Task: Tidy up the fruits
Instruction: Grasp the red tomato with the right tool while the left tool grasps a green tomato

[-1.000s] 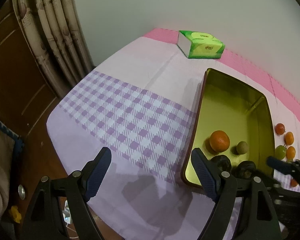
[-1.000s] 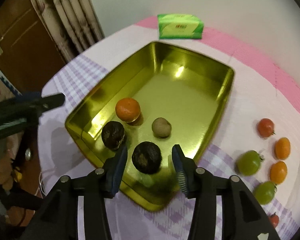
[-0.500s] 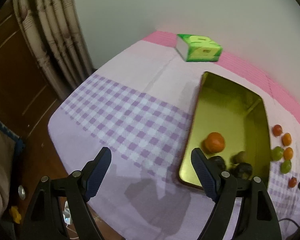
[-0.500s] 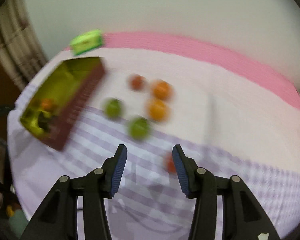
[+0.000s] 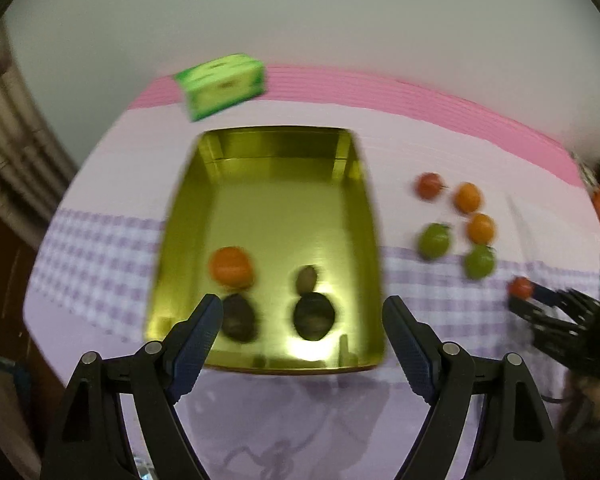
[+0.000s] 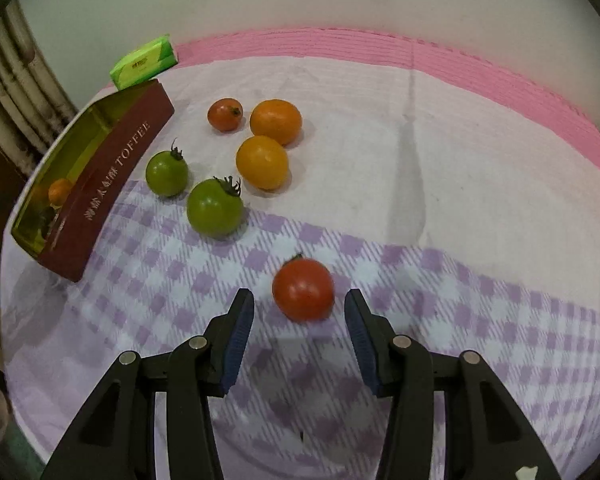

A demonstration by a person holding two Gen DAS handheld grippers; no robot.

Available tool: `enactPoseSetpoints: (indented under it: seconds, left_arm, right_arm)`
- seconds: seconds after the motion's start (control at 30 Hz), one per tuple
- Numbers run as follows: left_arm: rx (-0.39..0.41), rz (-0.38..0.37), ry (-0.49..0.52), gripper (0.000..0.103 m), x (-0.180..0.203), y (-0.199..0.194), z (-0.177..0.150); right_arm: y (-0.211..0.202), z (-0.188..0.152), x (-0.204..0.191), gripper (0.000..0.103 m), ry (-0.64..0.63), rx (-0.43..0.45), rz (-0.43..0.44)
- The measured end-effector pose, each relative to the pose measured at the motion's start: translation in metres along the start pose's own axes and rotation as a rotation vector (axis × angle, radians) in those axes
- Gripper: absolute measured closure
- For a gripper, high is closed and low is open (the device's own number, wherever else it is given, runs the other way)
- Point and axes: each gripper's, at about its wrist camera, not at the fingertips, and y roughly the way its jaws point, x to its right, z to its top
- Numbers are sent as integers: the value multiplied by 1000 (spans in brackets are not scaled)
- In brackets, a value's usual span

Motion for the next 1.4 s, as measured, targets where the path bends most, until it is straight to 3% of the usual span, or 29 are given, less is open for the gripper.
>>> enactPoseSetpoints:
  seconds: [0.13,0.23,0.37,0.57,0.73,0.8,0.87,1.1,1.2,1.4]
  left_arm:
    - [-27,-44,42,21,30,10,5]
    - [-44,-44,84,21,50,17,6]
    - [-57,-63,151,21,79,29,5]
    - [-86,-109,261,21,127,48,3]
    - [-106,-149,283,22,154,66,10]
    - [-115,-143,286,26,161,73,12]
    - [-137,-144,282,39,167,83,17]
    - [-158,-187,280,45,180,106,22]
    - [-163,-154,304,66,184,113,21]
    - [-156,-180,271,67,166,95,16]
  right_arm:
    - [2,3,-2,61,-17,12,-8]
    - [3,3,-4,74,-29,24,-17]
    - [1,1,1,74,-18,26,-13]
    - [-12,-7,35,74,39,20,-90]
    - [-16,-18,65,74,122,28,-99]
    - [-16,-20,65,73,119,45,-98]
    - [-16,-20,63,71,103,45,-110]
    - [-14,-19,59,71,103,51,-116]
    - [-15,-20,59,71,104,52,-118]
    - [-14,-19,61,71,108,50,-114]
